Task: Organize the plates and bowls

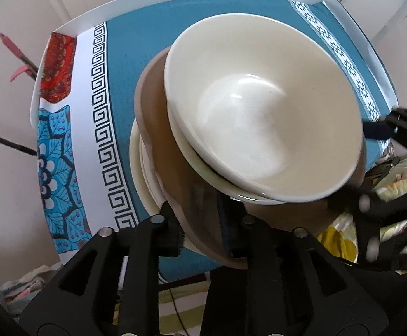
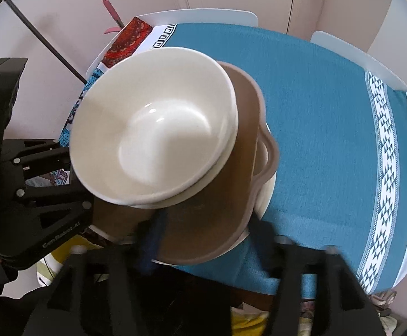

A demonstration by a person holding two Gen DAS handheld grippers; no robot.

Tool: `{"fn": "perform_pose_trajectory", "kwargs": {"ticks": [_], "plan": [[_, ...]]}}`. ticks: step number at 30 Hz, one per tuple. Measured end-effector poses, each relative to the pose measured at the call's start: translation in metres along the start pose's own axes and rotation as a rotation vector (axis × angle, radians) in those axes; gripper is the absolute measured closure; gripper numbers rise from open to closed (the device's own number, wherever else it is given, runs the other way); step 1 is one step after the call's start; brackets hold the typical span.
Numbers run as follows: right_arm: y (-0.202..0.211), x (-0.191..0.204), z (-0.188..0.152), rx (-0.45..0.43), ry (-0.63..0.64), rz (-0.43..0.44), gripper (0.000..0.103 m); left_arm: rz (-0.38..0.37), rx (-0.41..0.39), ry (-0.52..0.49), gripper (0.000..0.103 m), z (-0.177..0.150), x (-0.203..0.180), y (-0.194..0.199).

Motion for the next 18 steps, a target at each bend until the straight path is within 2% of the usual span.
{"fn": "perform_pose_trajectory", "kwargs": {"ticks": [1, 2, 7, 10, 11, 12, 18], "plan": [[0.001, 0.000, 0.001, -0.005, 0.002, -0.003, 0.020, -0.010, 0.004, -0.001, 0.075, -0.001, -0.002, 0.001], [0.002, -0.001, 0.001, -0.012, 0.000, 0.002, 0.020, -0.016, 0.006, -0.002, 0.068, -0.002, -0.003, 0.001], [0.003, -0.008, 0.002, -0.009, -0.007, 0.004, 0.020, -0.031, 0.011, 0.014, 0.057, -0.004, -0.010, 0.002], [0.007, -0.015, -0.001, -0.011, -0.012, 0.003, 0.020, -0.033, 0.000, 0.021, 0.037, -0.005, -0.014, 0.006], [0.011, -0.019, -0.002, -0.023, -0.020, 0.007, 0.020, -0.010, -0.004, 0.023, 0.021, -0.005, -0.014, 0.008], [0.014, -0.022, -0.003, -0.031, -0.029, 0.013, 0.020, 0.008, -0.011, 0.025, 0.014, -0.006, -0.014, 0.010], [0.022, -0.034, -0.009, -0.055, -0.050, 0.027, 0.020, -0.020, -0.024, 0.106, 0.014, -0.018, -0.005, 0.019]]}}
Point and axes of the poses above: each gripper's, at about its wrist camera, not at the fingertips, and y roughly against the way its jaws point, x to its left, z to its top, the point moved 7 cm from there along -y, roughly the way its jaws point, and after that the axes turned 9 degrees about x, right-handed, at the moved point
